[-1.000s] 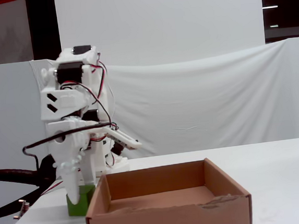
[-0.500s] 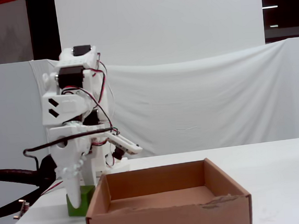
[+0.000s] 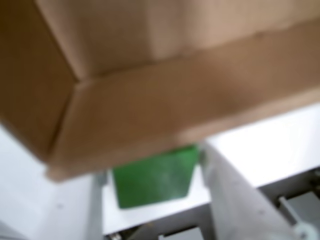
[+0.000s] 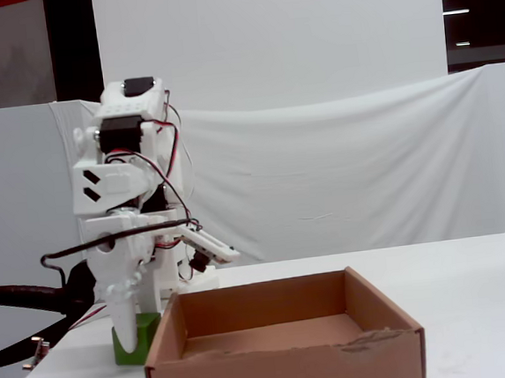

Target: Grasp a green cube and put it in a box.

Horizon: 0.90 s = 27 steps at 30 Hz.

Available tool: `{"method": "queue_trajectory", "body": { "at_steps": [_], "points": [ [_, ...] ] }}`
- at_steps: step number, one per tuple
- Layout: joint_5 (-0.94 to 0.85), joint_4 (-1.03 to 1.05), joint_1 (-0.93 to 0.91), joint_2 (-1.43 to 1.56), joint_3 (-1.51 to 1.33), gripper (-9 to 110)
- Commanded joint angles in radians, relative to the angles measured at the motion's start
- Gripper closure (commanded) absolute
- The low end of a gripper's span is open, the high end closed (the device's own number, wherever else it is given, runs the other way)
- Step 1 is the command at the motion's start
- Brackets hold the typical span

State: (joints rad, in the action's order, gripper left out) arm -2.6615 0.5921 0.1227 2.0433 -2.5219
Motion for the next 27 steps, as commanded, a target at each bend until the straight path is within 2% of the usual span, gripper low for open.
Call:
{"method": "queue_trajectory", "body": {
  "at_steps": [1,18,27],
  "points": [
    [-0.035,-0.011,-0.005,0.048,0.003,82],
    [-0.031,0.012,-0.011,0.101,-0.011,87],
    [-0.025,0.181,-0.011,0.238,0.021,90]
  ]
}}
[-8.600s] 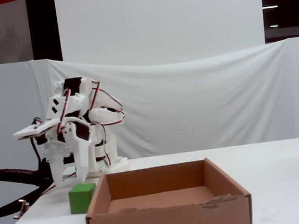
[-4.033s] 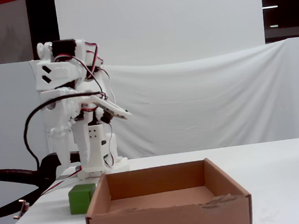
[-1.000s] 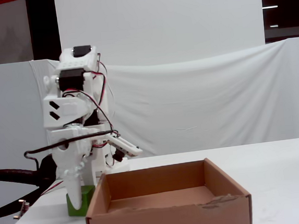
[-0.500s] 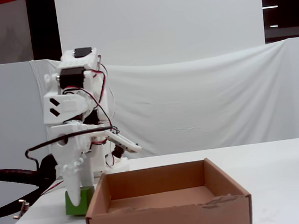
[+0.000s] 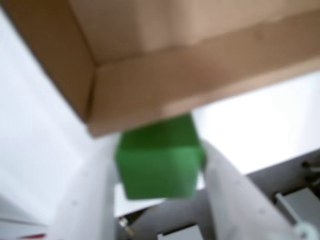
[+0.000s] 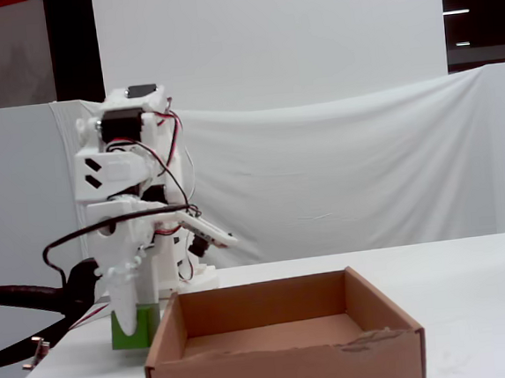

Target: Grasp a green cube and put it in a box.

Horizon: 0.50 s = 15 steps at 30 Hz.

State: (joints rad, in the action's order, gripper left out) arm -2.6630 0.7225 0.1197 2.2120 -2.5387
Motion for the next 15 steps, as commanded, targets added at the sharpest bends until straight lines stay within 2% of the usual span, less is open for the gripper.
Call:
{"method": "queue_trajectory", "body": {
  "at_steps": [1,8,15],
  "points": [
    [-0.023,0.091,-0.008,0.089,0.055,90],
    [-0.009,0.403,-0.017,0.176,0.245,90],
    [0.058,0.509,-0.017,0.156,0.380,90]
  ]
}}
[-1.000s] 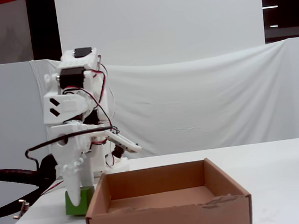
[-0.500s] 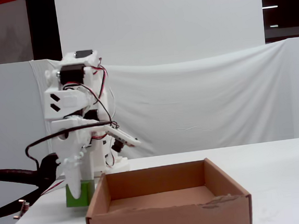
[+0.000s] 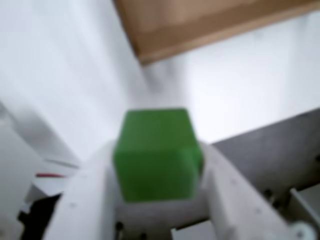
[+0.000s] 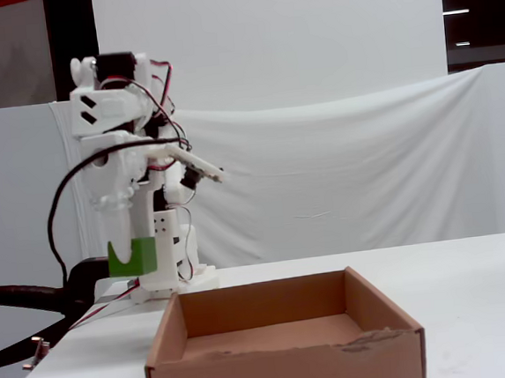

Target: Grasp a green cube and put it in a box.

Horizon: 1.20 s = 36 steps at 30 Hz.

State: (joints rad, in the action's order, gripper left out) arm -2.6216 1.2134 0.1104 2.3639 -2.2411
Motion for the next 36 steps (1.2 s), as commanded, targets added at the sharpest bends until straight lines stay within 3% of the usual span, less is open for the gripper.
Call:
{"method": "queue_trajectory", "body": {
  "at_steps": [1,14,36],
  "points": [
    [0.043,0.020,-0.002,-0.008,0.101,90],
    [0.434,-0.196,0.117,-0.218,0.170,89],
    [0.657,-0.383,0.273,-0.365,0.133,89]
  ]
}}
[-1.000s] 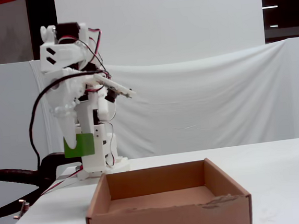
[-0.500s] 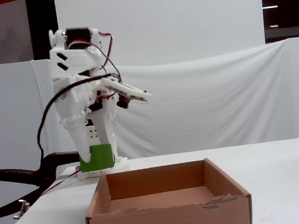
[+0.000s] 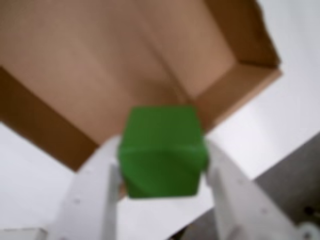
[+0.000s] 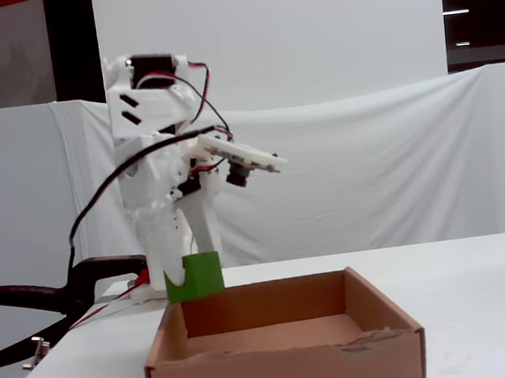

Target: Grasp a green cube and put it in a box.

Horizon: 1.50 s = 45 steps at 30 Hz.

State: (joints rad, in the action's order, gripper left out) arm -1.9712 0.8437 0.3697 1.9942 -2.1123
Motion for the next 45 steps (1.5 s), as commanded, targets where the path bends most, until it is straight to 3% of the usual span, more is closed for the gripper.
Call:
{"method": "queue_trajectory", "body": {
  "at_steps": [1,21,45],
  "points": [
    [0.009,-0.017,0.020,0.002,-0.002,89],
    [0.011,-0.206,0.040,-0.129,-0.077,89],
    [0.011,-0.268,0.066,-0.153,-0.140,89]
  ]
}}
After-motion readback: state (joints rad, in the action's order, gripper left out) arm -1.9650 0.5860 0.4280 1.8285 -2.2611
